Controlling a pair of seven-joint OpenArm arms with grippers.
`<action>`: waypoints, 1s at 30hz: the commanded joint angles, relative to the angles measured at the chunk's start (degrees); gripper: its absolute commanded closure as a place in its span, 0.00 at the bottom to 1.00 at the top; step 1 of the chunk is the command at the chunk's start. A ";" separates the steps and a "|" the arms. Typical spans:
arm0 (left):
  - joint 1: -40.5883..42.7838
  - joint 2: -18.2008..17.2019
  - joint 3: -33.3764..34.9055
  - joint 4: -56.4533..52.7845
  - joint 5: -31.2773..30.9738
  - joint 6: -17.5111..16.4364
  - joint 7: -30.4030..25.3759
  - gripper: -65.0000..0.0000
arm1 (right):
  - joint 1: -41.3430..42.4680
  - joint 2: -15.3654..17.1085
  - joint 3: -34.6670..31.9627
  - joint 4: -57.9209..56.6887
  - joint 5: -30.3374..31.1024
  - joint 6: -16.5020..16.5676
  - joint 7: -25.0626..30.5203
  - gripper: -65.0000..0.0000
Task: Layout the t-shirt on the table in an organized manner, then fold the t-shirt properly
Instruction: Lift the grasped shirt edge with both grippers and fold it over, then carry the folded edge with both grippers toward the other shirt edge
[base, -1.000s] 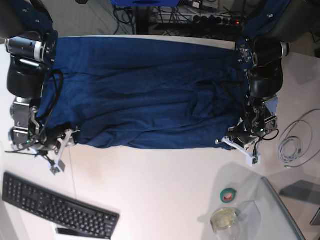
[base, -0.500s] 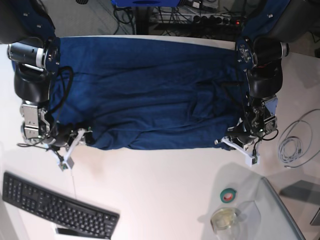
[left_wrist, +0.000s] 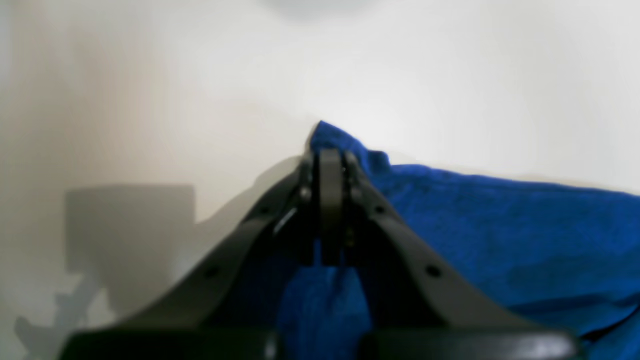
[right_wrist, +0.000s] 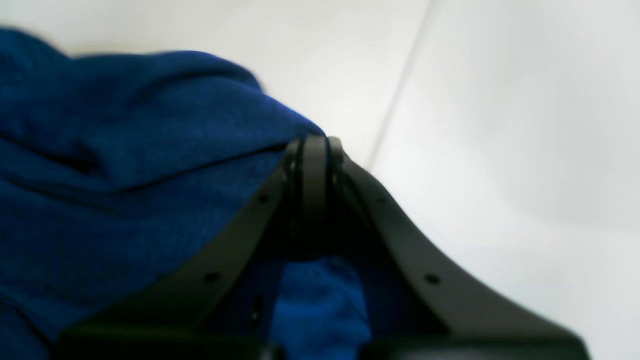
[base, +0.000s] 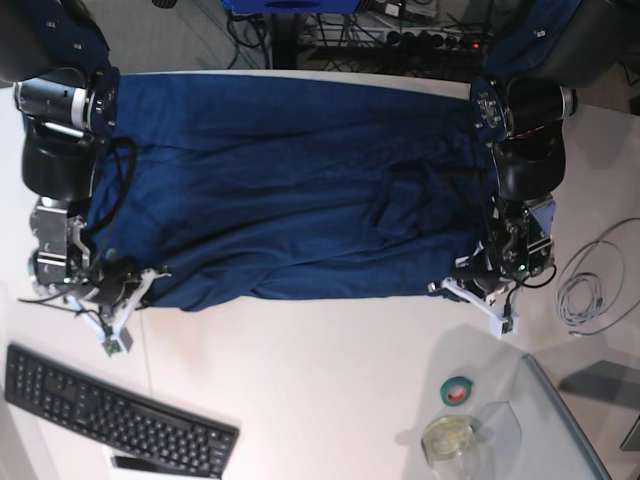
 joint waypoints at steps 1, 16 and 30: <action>-1.67 -0.12 0.00 2.10 -0.55 -0.37 0.36 1.00 | 0.95 0.49 -0.06 2.95 0.72 -0.20 0.04 1.00; 4.22 4.54 -0.44 30.05 -0.72 -5.55 13.72 1.00 | -7.66 0.05 -0.06 19.83 0.81 -0.20 -7.26 1.00; 5.45 4.27 -0.26 27.15 -0.64 -5.55 13.99 1.00 | -15.40 -6.64 -0.15 27.57 0.37 -0.46 -13.77 0.95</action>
